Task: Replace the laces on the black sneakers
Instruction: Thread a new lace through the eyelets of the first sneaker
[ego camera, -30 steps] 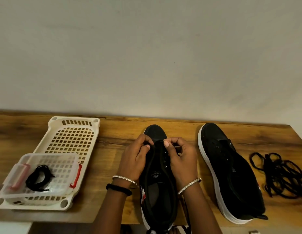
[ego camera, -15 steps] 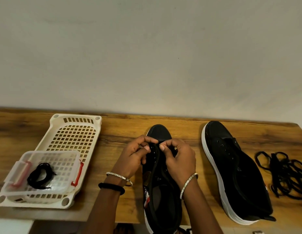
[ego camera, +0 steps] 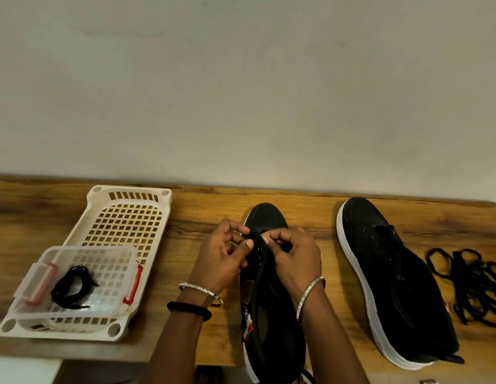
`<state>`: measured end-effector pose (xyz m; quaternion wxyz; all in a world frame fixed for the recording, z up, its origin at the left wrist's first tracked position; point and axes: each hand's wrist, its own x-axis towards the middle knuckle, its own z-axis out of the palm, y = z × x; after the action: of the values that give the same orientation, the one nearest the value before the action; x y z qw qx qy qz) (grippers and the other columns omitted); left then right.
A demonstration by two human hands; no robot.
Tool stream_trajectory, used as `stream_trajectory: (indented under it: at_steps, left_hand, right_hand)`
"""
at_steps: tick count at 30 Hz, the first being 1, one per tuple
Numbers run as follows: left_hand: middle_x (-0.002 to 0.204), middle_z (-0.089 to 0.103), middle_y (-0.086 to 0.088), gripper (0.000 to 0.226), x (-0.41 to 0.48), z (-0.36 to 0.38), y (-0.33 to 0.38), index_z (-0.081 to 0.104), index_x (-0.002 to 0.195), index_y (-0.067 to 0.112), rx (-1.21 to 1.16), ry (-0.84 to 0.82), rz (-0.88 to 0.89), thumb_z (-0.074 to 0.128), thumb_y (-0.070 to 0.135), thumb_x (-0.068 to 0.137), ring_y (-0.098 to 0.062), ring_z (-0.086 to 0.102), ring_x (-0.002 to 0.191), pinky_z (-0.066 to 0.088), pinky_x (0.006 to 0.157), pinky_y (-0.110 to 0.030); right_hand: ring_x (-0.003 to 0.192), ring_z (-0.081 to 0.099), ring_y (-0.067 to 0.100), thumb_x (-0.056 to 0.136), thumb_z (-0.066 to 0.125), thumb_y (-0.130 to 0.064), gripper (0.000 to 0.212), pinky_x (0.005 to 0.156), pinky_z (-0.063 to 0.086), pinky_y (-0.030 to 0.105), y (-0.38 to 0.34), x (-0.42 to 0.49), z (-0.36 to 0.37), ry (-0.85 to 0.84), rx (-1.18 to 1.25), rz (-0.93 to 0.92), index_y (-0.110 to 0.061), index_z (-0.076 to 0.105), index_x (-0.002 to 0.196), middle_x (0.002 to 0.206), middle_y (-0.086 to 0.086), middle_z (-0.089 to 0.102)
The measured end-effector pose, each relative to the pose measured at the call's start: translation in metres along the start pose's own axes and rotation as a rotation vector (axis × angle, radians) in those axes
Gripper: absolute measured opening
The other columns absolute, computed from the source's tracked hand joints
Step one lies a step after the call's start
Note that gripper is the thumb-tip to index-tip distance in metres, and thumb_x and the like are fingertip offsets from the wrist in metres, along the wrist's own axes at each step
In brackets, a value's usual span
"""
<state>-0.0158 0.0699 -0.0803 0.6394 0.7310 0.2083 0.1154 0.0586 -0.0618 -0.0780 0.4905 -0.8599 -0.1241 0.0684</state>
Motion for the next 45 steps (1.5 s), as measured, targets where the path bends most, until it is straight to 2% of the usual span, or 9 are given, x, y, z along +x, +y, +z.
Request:
stream_trajectory:
  at_steps: [6, 15, 20, 24, 28, 33, 36, 42, 45]
  left_hand:
    - [0.081, 0.072, -0.011, 0.015, 0.0, -0.001, 0.003, 0.072, 0.097, 0.008, -0.012, 0.081, 0.036, 0.075, 0.001, 0.084, -0.015, 0.069, 0.065, 0.055, 0.055, -0.022]
    - [0.08, 0.07, -0.009, 0.007, 0.0, -0.006, 0.001, 0.062, 0.096, 0.006, 0.069, 0.091, 0.121, 0.058, 0.0, 0.096, -0.018, 0.07, 0.066, 0.057, 0.054, -0.027]
    - [0.103, 0.074, -0.015, 0.013, 0.001, -0.024, 0.016, 0.05, 0.095, 0.014, -0.507, 0.193, 0.017, 0.042, 0.008, 0.104, -0.028, 0.073, 0.094, 0.06, 0.08, -0.038]
    - [0.065, 0.057, -0.003, 0.02, -0.002, -0.041, 0.023, 0.05, 0.089, 0.014, -0.9, 0.266, -0.042, 0.039, 0.015, 0.106, -0.015, 0.059, 0.058, 0.059, 0.069, -0.037]
    - [0.06, 0.051, 0.008, 0.011, -0.004, -0.048, 0.014, 0.061, 0.103, 0.027, -0.038, 0.269, 0.145, 0.055, 0.035, 0.099, -0.01, 0.045, 0.052, 0.042, 0.048, -0.025]
    - [0.079, 0.058, 0.015, 0.028, -0.005, -0.04, -0.003, 0.066, 0.079, 0.036, 0.733, 0.078, 0.376, 0.052, 0.058, 0.089, 0.0, 0.056, 0.074, 0.047, 0.065, -0.024]
    - [0.076, 0.054, 0.008, 0.035, -0.002, -0.038, 0.002, 0.058, 0.069, 0.029, 0.451, 0.176, 0.324, 0.049, 0.042, 0.101, -0.002, 0.051, 0.067, 0.039, 0.065, -0.023]
    - [0.082, 0.065, -0.001, 0.032, 0.0, -0.045, 0.031, 0.047, 0.072, 0.02, -0.953, 0.145, 0.026, 0.045, 0.037, 0.099, -0.017, 0.068, 0.087, 0.049, 0.096, -0.043]
    - [0.061, 0.04, 0.007, 0.039, -0.004, -0.054, 0.035, 0.047, 0.072, 0.022, -1.187, 0.105, 0.019, 0.039, 0.04, 0.105, -0.006, 0.039, 0.05, 0.048, 0.057, -0.022]
  right_hand:
    - [0.088, 0.058, -0.006, 0.083, 0.081, -0.022, 0.01, 0.071, 0.041, 0.007, 0.006, 0.001, 0.001, -0.029, 0.102, 0.002, -0.031, 0.081, 0.087, 0.091, -0.006, 0.07]
    - [0.102, 0.063, 0.015, 0.08, 0.075, -0.045, 0.021, 0.093, 0.05, 0.047, 0.017, 0.005, 0.002, -0.085, -0.057, -0.058, -0.064, 0.067, 0.076, 0.093, -0.022, 0.07]
    - [0.111, 0.057, 0.016, 0.079, 0.069, -0.056, 0.004, 0.096, 0.041, 0.042, 0.023, 0.008, -0.005, -0.123, -0.153, -0.055, -0.06, 0.068, 0.079, 0.097, -0.026, 0.069]
    - [0.115, 0.054, 0.016, 0.084, 0.075, -0.043, 0.012, 0.091, 0.032, 0.037, 0.02, 0.007, -0.006, -0.122, -0.188, -0.04, -0.053, 0.071, 0.08, 0.1, -0.025, 0.069]
    - [0.11, 0.06, 0.022, 0.069, 0.063, -0.066, 0.012, 0.095, 0.047, 0.049, 0.023, 0.009, -0.003, -0.101, -0.088, -0.071, -0.067, 0.067, 0.08, 0.095, -0.029, 0.07]
    - [0.109, 0.062, 0.019, 0.062, 0.053, -0.072, 0.028, 0.094, 0.05, 0.051, 0.025, 0.011, 0.0, -0.103, -0.037, -0.086, -0.066, 0.068, 0.084, 0.096, -0.031, 0.07]
    - [0.111, 0.062, 0.02, 0.062, 0.056, -0.074, 0.03, 0.093, 0.051, 0.051, 0.026, 0.011, 0.0, -0.093, -0.016, -0.088, -0.064, 0.07, 0.087, 0.097, -0.031, 0.07]
    - [0.109, 0.063, 0.02, 0.062, 0.056, -0.074, 0.031, 0.091, 0.052, 0.049, 0.027, 0.012, 0.001, -0.081, -0.012, -0.097, -0.063, 0.07, 0.087, 0.097, -0.031, 0.071]
    - [0.109, 0.063, 0.021, 0.065, 0.058, -0.073, 0.031, 0.092, 0.052, 0.05, 0.026, 0.01, 0.001, -0.078, 0.021, -0.097, -0.06, 0.072, 0.09, 0.097, -0.03, 0.071]
